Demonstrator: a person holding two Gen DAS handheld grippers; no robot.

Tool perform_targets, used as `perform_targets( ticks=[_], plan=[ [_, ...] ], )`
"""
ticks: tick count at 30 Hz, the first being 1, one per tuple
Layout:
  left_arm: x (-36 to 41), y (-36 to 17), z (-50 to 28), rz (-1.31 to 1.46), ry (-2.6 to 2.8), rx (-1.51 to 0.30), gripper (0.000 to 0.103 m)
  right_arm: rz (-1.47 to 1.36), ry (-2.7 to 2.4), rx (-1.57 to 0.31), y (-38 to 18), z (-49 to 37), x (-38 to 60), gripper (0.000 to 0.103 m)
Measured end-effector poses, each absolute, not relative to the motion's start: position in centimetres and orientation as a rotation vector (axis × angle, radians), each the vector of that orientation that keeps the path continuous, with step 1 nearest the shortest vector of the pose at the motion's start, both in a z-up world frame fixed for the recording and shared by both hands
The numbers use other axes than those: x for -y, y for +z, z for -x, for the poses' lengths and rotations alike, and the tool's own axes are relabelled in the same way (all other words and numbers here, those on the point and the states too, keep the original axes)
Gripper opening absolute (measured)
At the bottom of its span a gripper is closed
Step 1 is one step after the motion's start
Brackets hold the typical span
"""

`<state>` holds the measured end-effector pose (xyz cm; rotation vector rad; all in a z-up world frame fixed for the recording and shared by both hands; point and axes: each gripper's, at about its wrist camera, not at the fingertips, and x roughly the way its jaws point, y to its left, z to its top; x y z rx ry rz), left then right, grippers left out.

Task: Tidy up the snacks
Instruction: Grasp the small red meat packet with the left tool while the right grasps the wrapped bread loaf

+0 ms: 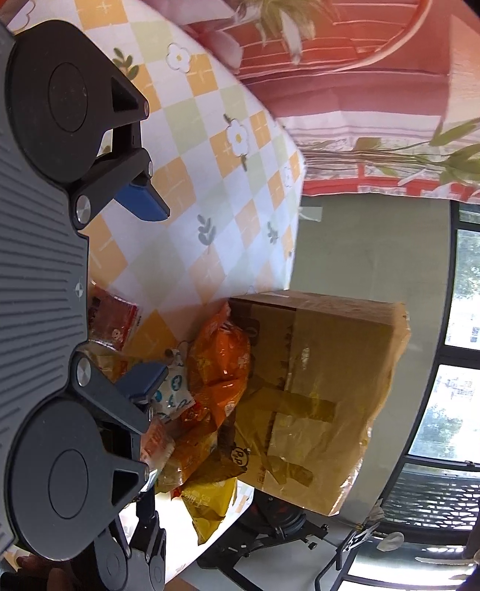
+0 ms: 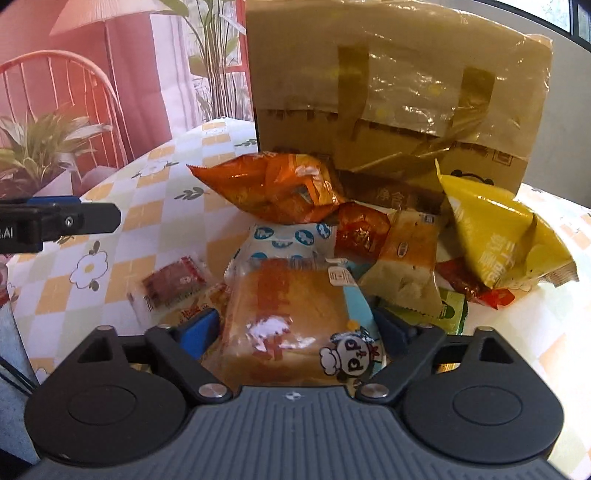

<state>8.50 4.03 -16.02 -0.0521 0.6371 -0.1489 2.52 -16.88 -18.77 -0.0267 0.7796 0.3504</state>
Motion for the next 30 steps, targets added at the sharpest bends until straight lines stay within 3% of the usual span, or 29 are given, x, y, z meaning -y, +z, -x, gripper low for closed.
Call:
perform_targets(
  ticks=[6,12,24,30],
  plan=[
    [-3.7,-17.0,-8.4,0.044,-0.174,-0.686,0.077,-0.039,0.339,-0.695,-17.5,-0.6,18.8,0.076],
    [-2.3,-18.5,-8.6,-0.055,-0.192,-0.721,0.054,-0.059,0.301,-0.647,-17.1,0.6,19.6,0.076],
    [-1.2,-21.4,-10.7,-0.173,-0.276,-0.780,0.055,-0.086,0.315,-0.650,-17.6,0.5,19.9,0.076],
    [-1.7,-21.9,-11.8,-0.151,-0.287,-0.778,0.067,-0.089,0.316,-0.653,-17.7,0.4,20.0,0.076]
  ],
)
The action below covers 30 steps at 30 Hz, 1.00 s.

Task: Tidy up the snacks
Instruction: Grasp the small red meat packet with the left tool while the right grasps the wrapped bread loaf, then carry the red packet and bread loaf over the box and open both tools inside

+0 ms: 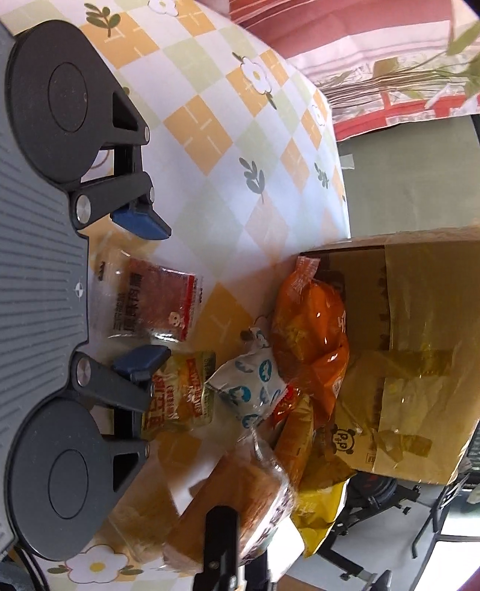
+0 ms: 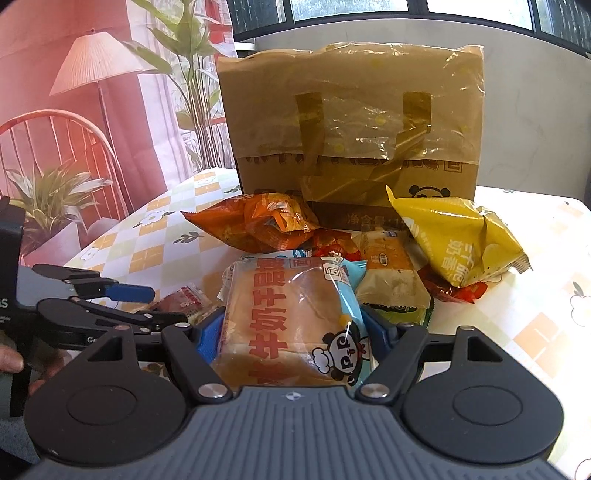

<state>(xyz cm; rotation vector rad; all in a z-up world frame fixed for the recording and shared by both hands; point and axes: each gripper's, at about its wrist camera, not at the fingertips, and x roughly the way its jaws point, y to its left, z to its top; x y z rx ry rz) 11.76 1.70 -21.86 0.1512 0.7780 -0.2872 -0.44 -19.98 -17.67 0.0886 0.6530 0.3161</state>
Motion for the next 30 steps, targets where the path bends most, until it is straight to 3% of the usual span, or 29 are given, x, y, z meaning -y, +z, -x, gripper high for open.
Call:
perform_targets(
  ticks=[2,3,4,15,23,30],
  plan=[
    [-1.8,-22.0,-12.0,-0.149,-0.287,-0.769,0.063,-0.089,0.316,-0.654,-17.7,0.4,20.0,0.076],
    [-1.8,-22.0,-12.0,-0.149,-0.288,-0.760,0.047,-0.089,0.317,-0.655,-17.7,0.4,20.0,0.076],
    [-1.7,-21.9,-12.0,-0.153,-0.288,-0.748,0.040,-0.090,0.317,-0.656,-17.7,0.5,20.0,0.076],
    [-3.4,-20.1,-10.8,-0.063,-0.229,-0.712,0.040,-0.092,0.318,-0.637,-17.2,0.7,19.9,0.076],
    [-3.6,-13.6,-10.5,-0.010,-0.227,-0.562,0.040,-0.089,0.302,-0.551,-14.3,0.8,20.3,0.076],
    [-1.6,-7.4,-13.4,0.031,-0.275,-0.437,0.040,-0.063,0.290,-0.437,-8.3,-1.8,22.4,0.076]
  ],
)
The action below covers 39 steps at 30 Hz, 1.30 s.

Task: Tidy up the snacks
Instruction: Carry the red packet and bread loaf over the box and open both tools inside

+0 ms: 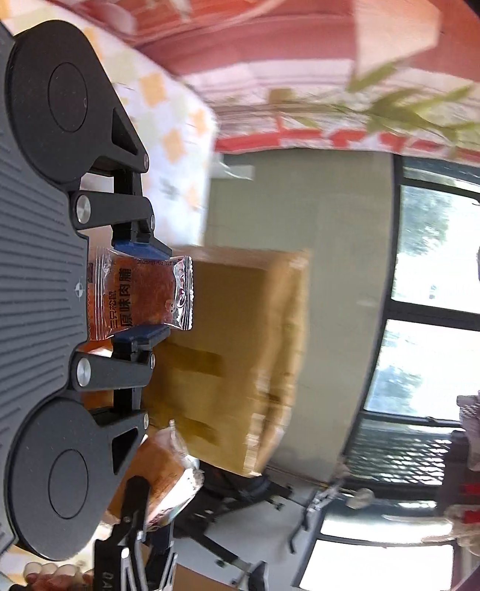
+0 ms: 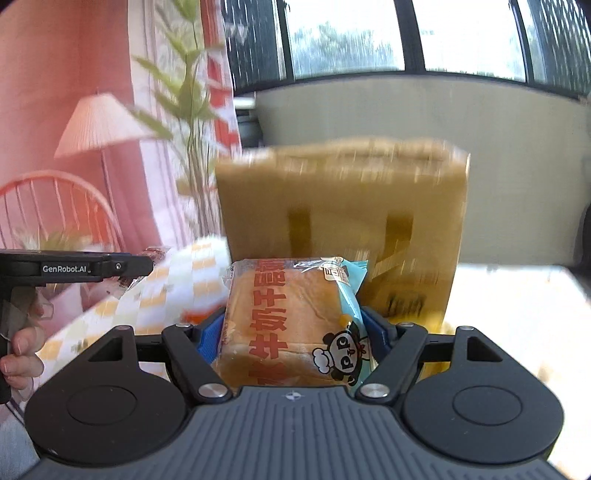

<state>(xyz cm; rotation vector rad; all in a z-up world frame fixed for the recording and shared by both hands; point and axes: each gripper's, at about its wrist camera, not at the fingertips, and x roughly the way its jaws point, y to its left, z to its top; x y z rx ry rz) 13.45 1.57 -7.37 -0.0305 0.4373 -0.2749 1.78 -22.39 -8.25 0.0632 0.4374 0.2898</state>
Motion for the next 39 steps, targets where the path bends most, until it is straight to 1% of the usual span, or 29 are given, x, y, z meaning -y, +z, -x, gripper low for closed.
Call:
perform_targets(
  ticks=[6,10,14,19,30,33,35,36,38,39],
  plan=[
    [2.1,-2.6,-18.5,0.009,-0.296,-0.352,0.040,0.018,0.232,-0.297,-2.0,-8.1,24.8,0.076],
    [4.0,-0.3,-23.0,0.021,-0.295,-0.346,0.040,0.061,0.212,-0.291,-0.6,-13.8,25.4,0.076],
    [5.4,0.1,-27.4,0.029,-0.277,-0.381,0.040,0.057,0.201,-0.317,-0.6,-18.6,25.6,0.076],
    [6.6,-0.8,-31.6,-0.002,-0.247,-0.434,0.040,0.010,0.168,-0.397,-2.0,-23.4,26.1,0.076],
    [7.1,-3.8,-34.1,-0.074,-0.227,-0.502,0.041,0.007,0.149,-0.513,-4.9,-26.0,27.7,0.076],
    [7.2,-4.3,-34.3,-0.082,-0.230,-0.523,0.047,0.028,0.154,-0.537,-5.1,-26.0,27.4,0.077],
    [7.1,-4.2,-34.2,-0.074,-0.233,-0.523,0.053,0.040,0.162,-0.537,-5.0,-25.5,27.3,0.079],
    [7.0,-4.1,-33.9,-0.067,-0.236,-0.521,0.059,0.043,0.159,-0.527,-4.8,-25.1,27.3,0.080],
    [6.8,-3.9,-33.5,-0.057,-0.238,-0.512,0.063,0.038,0.151,-0.511,-4.3,-24.5,27.4,0.088],
    [6.8,-3.7,-33.2,-0.053,-0.237,-0.508,0.066,0.031,0.152,-0.502,-4.0,-24.1,27.5,0.088]
  ],
)
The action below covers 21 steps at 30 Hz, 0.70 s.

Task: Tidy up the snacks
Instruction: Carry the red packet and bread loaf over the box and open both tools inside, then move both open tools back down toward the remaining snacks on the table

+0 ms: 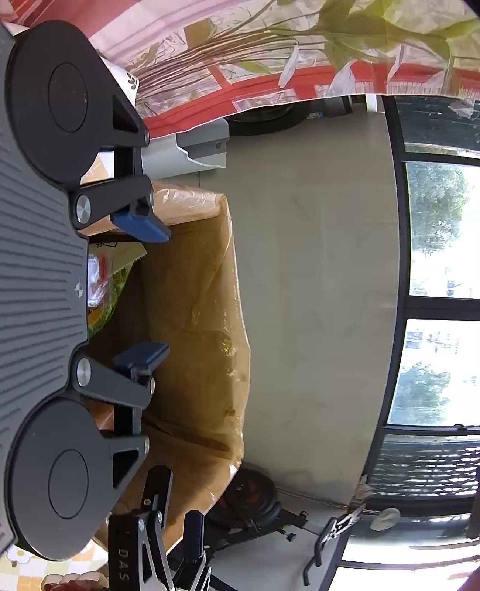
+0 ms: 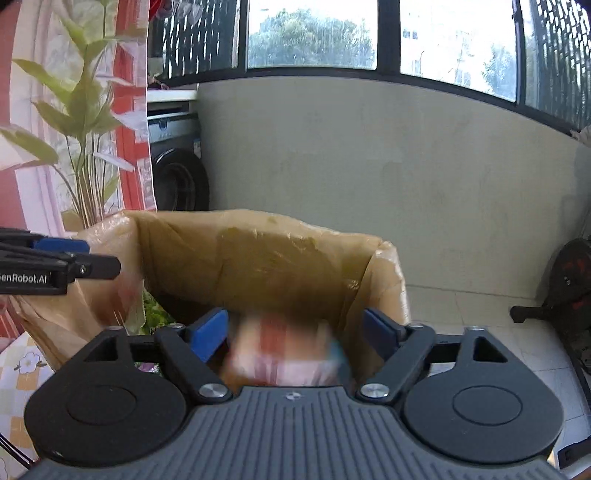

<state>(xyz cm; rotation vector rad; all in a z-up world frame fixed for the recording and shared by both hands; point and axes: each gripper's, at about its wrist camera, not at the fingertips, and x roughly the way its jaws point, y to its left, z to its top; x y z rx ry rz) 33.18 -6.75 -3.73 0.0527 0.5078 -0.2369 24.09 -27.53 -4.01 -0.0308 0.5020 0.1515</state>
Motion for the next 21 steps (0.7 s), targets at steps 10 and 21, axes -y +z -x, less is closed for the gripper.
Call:
perform_targets(
  ticks=[10,21],
  plan=[
    [6.0,-0.6,-28.5,-0.045,-0.219,-0.446,0.069,0.026,0.168,-0.444,-0.9,-19.2,27.9,0.088],
    [3.1,1.5,-20.3,-0.020,-0.206,-0.408,0.073,-0.030,0.188,-0.400,-0.1,-11.9,27.7,0.088]
  ],
)
